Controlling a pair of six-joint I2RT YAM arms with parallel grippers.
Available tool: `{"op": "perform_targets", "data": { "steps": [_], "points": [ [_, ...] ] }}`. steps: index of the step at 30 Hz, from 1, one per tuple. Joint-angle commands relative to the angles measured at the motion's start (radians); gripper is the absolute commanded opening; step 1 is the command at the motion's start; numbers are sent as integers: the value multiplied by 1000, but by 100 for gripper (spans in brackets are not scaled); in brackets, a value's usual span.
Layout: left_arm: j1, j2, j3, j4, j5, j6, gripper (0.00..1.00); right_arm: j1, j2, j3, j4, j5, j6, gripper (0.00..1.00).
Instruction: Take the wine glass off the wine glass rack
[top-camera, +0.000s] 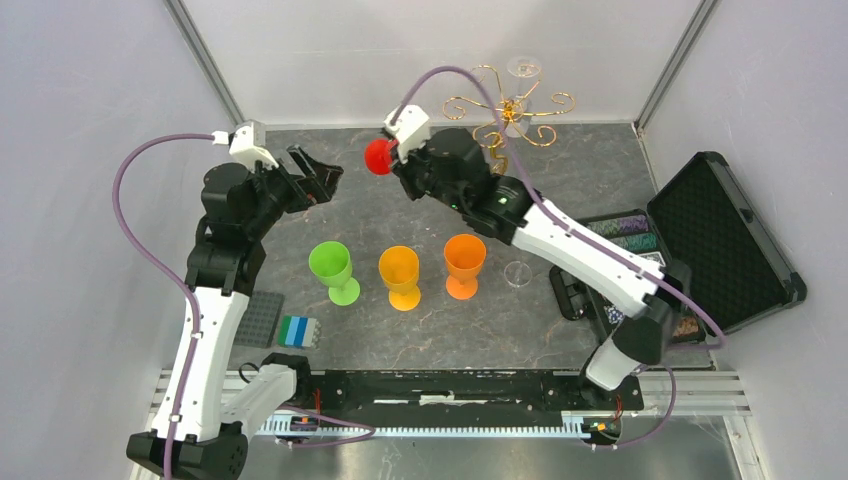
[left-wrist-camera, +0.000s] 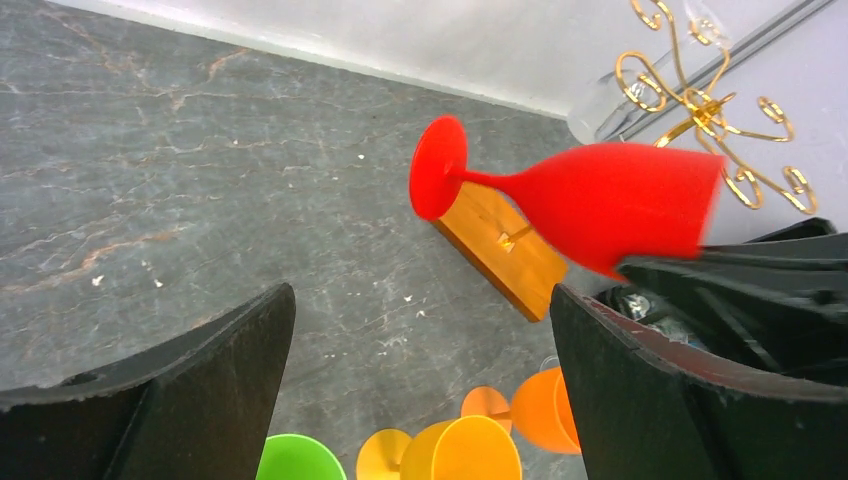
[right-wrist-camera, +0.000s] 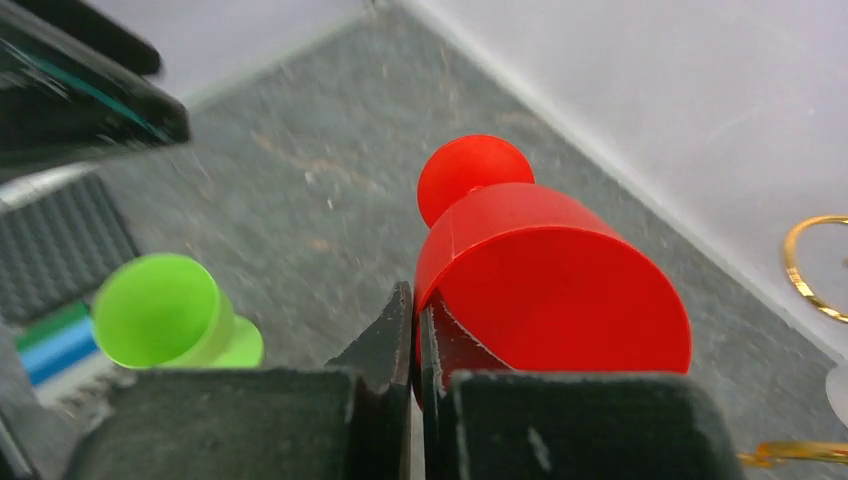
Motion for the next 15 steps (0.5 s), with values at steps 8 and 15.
{"op": "perform_targets", "data": {
  "steps": [8,15],
  "points": [
    [6,-6,-29,-20,-3,87,100,18,261,273,-526,228,-180,0],
    [6,0,-49,-21,14,90,100,6,319,271,-639,174,-208,0]
  ]
}}
